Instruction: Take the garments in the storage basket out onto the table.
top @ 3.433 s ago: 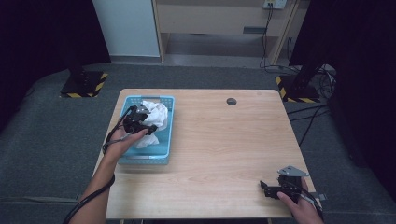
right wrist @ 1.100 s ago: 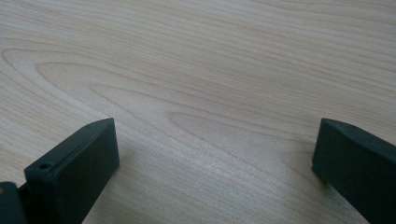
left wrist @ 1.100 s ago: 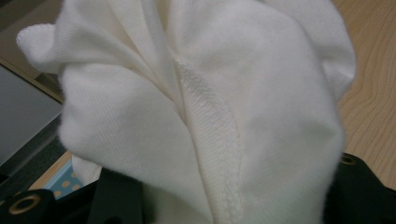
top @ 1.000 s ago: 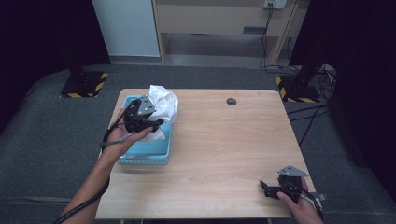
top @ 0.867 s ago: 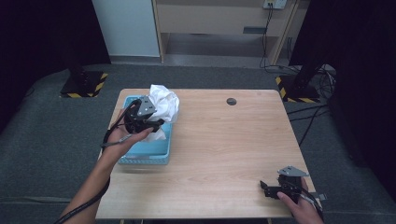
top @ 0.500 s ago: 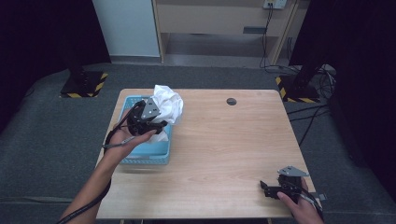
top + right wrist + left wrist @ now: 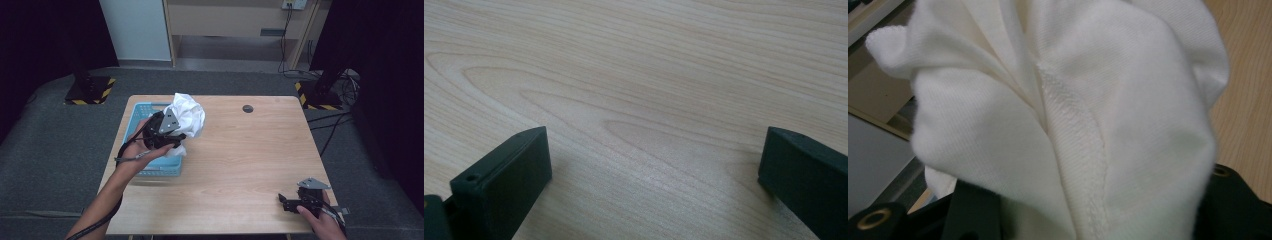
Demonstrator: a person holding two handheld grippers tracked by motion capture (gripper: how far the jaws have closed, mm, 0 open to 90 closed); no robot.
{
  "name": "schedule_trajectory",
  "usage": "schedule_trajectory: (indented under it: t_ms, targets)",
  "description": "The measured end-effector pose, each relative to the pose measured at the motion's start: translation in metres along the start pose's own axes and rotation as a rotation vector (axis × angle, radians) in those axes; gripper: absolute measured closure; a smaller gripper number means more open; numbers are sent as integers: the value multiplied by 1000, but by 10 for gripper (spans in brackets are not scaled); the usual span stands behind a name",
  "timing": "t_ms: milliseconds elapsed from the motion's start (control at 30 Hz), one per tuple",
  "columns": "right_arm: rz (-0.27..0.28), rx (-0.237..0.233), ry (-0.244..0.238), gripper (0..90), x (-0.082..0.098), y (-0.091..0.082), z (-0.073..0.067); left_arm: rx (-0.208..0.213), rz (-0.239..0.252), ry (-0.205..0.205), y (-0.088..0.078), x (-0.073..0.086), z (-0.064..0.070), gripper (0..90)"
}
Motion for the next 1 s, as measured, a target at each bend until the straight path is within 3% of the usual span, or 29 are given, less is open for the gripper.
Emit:
schedule_trajectory:
  t_ms: [367,633,1000]
  targets:
    - [0,0,0,5,0,0,0,23,3,40,4,-8,17,451]
    - [0,0,0,5,0,0,0,39,14,39,9,-9,23,451]
    - [0,0,0,5,0,0,0,53,8,70,15,-14,36,451]
Point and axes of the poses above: each handheld gripper's, and its own axes: y roughly forward along the jaws, x roughly out of its underside, z roughly to its right, the point moved 1 cm from there along y, roughly forward along the jaws, and after that the axes turned 1 degree about -y, right-handed, at the moved point
